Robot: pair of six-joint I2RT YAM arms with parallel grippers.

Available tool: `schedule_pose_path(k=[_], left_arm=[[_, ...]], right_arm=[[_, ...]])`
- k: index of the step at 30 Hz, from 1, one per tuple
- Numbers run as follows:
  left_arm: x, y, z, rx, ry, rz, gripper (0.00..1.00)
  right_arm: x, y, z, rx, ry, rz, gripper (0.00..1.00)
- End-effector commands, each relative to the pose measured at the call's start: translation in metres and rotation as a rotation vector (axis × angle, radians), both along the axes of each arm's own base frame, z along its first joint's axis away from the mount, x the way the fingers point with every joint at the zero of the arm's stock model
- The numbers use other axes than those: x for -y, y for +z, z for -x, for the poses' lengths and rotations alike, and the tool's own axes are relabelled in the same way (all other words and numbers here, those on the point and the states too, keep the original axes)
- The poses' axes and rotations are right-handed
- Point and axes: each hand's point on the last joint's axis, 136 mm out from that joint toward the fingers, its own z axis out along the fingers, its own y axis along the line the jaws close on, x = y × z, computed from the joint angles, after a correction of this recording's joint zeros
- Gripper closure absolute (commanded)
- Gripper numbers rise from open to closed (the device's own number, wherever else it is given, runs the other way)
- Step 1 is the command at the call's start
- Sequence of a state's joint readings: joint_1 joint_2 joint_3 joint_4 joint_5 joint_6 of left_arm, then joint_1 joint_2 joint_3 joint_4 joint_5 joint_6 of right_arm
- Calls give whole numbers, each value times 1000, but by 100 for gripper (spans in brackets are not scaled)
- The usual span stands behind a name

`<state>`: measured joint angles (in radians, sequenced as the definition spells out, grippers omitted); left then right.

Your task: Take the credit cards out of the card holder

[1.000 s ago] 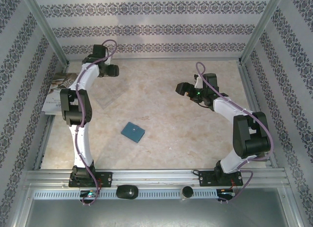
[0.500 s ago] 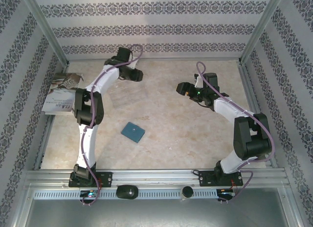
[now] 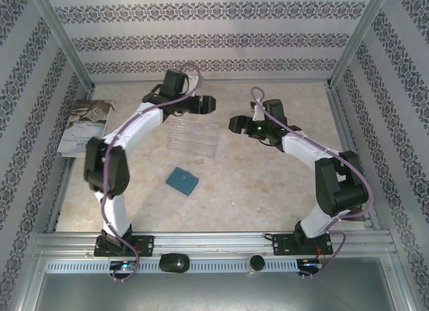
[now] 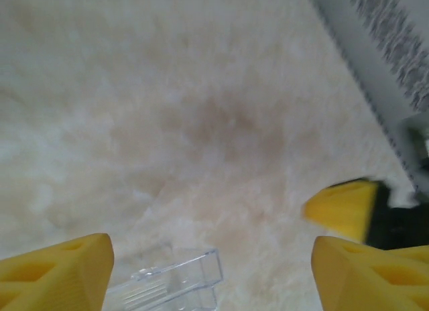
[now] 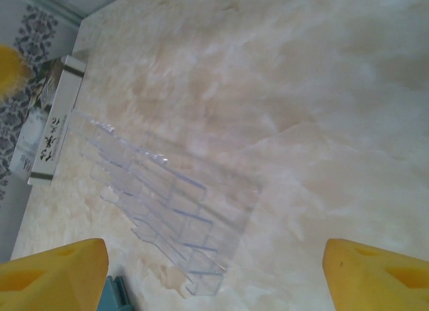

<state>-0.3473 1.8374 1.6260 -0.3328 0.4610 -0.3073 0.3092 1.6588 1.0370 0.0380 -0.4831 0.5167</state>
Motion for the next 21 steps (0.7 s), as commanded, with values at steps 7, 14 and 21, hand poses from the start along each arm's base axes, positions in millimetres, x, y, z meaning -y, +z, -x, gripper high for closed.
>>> schedule_pose_path(k=[7,14,21], left_arm=[[-83,65,47,229,343,74,1],[-145,4,85,139,602,-86,1],[-212,-49,84,6,852,-93,6]], right_arm=[[-45,-29,2,7,189,212,15],[-59,-75,58,-58,242,333,16],[-62,-93,58,-63,196,419,26]])
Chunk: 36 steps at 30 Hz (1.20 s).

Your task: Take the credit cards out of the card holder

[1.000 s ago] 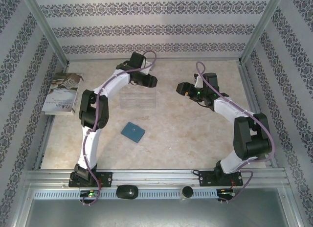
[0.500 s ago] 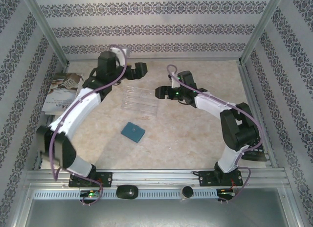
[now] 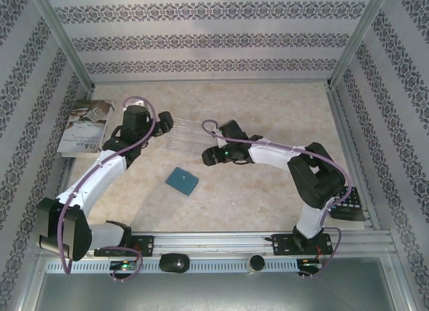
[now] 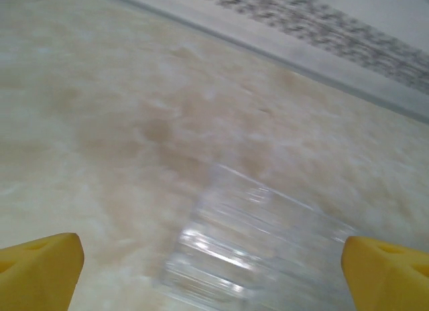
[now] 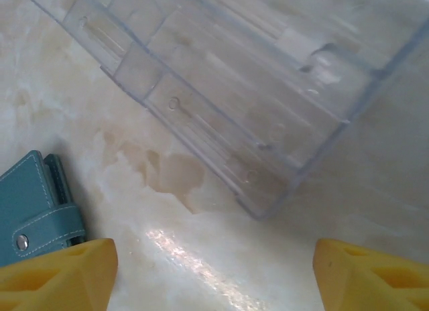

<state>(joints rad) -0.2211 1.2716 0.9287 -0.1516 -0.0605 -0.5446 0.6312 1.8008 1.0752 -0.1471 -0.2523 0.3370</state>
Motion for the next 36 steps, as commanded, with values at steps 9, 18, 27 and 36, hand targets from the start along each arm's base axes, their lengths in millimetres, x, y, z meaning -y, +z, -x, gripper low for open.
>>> schedule_pose_path(k=[9,18,27,36], left_arm=[[-59,-94,-27,-227,230,-18,38],[-44,-124,-57,-294,168,-73,40],[0,-137,-77,-314,84,-99,40],[-6,-110,-59,-246,128,-41,29]], right_arm=[[37,-11,-55,35,-181,84,33],[66,-11,-76,32,-273,81,35],[92,-15,-92,19,-355,73,35],[99,33,-78,98,-361,-16,31]])
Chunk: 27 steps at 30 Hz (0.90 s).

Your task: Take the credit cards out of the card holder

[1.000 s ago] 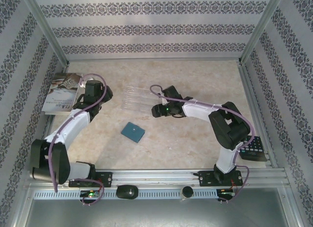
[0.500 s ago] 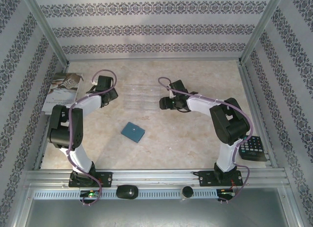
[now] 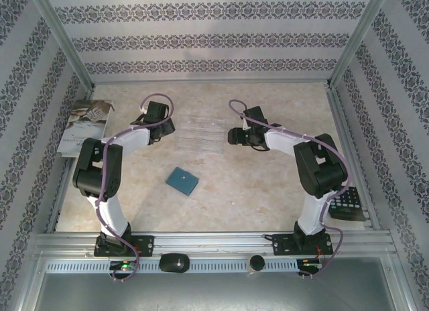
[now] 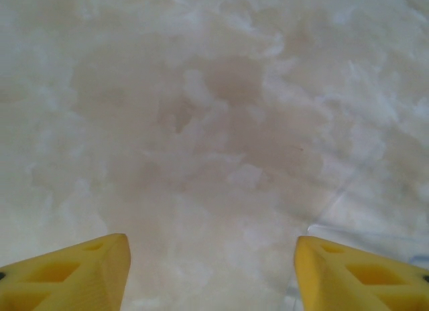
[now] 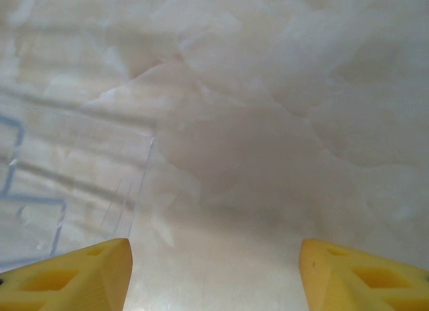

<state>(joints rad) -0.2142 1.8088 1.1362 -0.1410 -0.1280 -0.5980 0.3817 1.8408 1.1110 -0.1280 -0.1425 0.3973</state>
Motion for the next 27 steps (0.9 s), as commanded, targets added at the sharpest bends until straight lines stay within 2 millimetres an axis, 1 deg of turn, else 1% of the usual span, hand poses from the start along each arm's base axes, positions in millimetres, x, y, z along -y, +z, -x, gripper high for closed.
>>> schedule_pose_path(k=[1,3,5,6,8,11,13,14,15,16,17,18,20,21,23,27], left_arm=[[-7,30,9,82,38,29,25],[-9,52,14,152,36,37,15],[-13,78,20,239,45,41,3],[-16,93,24,289,52,43,0],[-24,117,30,367,78,51,1],[-44,139,41,455,175,82,1],[-44,151,40,519,132,181,1],[-41,155,40,546,116,253,1],[-47,154,42,545,154,326,1],[-46,155,41,550,145,396,1],[-42,159,39,572,103,469,1],[-38,159,38,576,82,531,1],[-29,165,38,609,14,610,1],[-25,168,39,629,-10,623,0],[-23,167,41,633,-12,646,1],[-18,162,44,582,-32,658,0]], right_arm=[[-9,41,12,76,25,-64,29],[-27,38,28,45,92,-63,26],[-43,27,41,11,147,-44,25],[-48,20,47,-4,164,-36,25],[-55,10,51,-26,176,-25,24],[-60,3,51,-35,173,-10,25],[-62,-1,48,-39,175,2,25],[-62,-4,45,-45,171,14,25],[-60,-8,42,-53,163,23,26],[-58,-12,39,-62,154,29,27],[-56,-15,35,-66,142,31,28],[-54,-16,31,-66,131,34,28],[-50,-15,22,-56,115,37,28],[-49,-15,17,-51,110,38,29],[-46,-14,8,-47,97,41,29],[-40,-13,-8,-40,74,48,29]])
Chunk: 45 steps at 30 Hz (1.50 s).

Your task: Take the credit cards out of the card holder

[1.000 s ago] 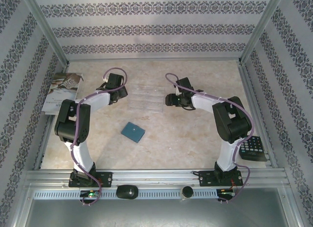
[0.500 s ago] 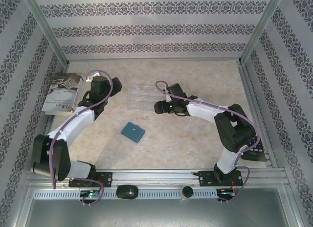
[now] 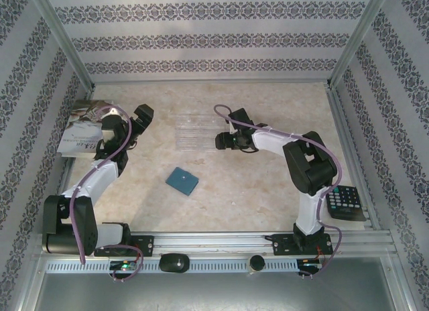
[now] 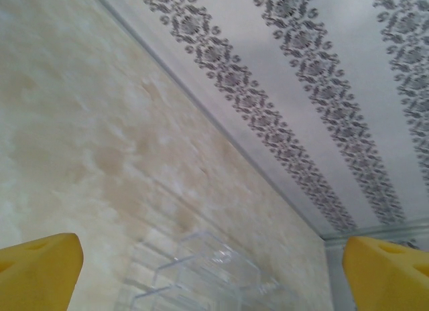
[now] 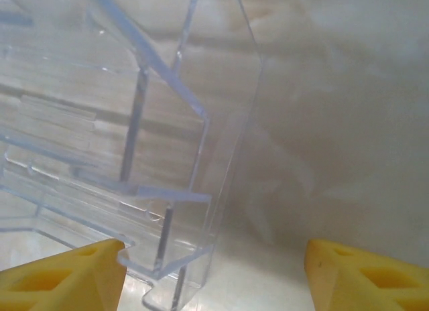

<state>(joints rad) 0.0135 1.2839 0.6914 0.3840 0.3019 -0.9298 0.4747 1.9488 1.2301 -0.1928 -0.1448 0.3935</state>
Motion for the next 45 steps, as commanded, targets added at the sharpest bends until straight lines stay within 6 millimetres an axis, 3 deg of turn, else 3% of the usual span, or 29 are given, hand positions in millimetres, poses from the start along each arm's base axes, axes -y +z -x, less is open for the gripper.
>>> schedule_pose_path(k=[1,6,9,13,17,19,21,23,27,33,45], left_arm=[[15,26,-2,71,-85,59,0],[18,26,1,63,-97,83,0],[19,29,5,103,-104,92,0],[32,31,10,118,-176,105,0],[34,16,21,72,-170,65,0],[32,3,31,6,-156,17,2],[35,-16,45,-112,-161,-66,10],[40,-34,60,-211,-175,-144,14],[35,-55,87,-269,-136,-184,8],[32,-56,102,-271,-142,-206,7],[39,-64,101,-288,-187,-201,7]], right_arm=[[7,1,-15,13,-28,28,29],[12,-1,-29,14,-50,25,29],[9,12,-25,44,-40,2,29],[-4,49,-5,187,16,-13,27],[-41,74,25,352,145,-85,20],[-64,71,49,260,265,-168,23],[-85,63,72,164,380,-220,34],[-104,57,94,137,465,-231,34],[-128,35,133,41,622,-193,38],[-141,18,163,-114,737,-283,41],[-132,-13,173,-246,703,-256,64]])
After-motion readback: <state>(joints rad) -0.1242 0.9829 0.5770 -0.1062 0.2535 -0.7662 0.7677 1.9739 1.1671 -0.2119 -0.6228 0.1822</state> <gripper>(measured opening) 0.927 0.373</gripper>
